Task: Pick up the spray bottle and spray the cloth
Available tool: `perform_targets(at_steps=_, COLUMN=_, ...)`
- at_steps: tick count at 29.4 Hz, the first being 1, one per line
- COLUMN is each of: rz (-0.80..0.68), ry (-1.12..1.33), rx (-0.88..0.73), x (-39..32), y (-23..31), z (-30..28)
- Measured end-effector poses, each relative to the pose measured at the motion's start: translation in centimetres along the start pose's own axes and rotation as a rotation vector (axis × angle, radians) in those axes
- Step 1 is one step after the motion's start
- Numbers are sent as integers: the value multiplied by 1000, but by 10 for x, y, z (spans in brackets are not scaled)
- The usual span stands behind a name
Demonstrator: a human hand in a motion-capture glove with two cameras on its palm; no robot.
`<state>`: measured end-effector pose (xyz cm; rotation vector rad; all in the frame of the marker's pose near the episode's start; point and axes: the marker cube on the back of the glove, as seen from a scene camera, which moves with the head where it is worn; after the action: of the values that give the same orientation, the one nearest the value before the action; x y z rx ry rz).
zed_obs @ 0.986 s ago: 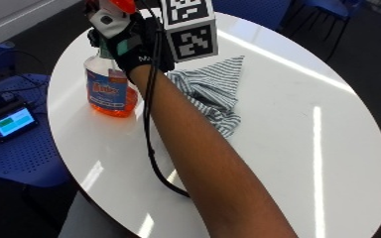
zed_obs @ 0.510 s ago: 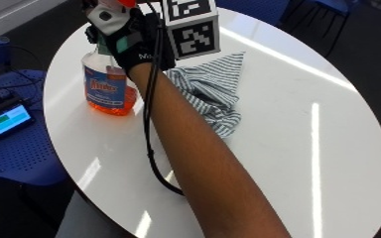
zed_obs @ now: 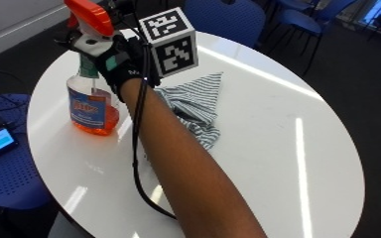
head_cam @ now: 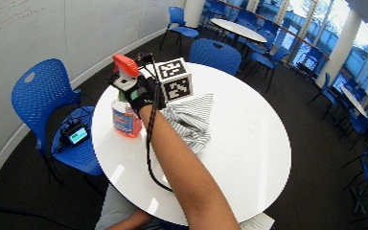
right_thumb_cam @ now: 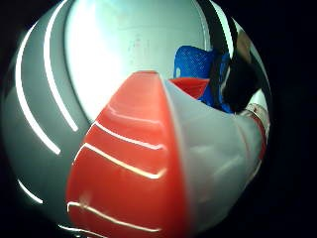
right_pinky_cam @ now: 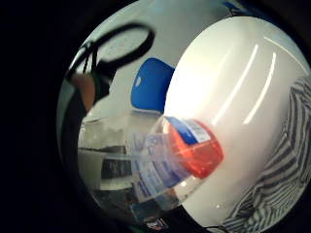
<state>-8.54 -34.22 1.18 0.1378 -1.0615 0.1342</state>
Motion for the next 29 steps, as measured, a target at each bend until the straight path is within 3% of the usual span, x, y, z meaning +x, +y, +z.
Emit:
perform_targets(at_steps=16, rz=-111, ry=428, rx=-19, x=-12, y=42, z=-40)
perform_targets(at_steps=29, rz=-230, ry=693, rx=-245, x=-7, y=131, z=-44)
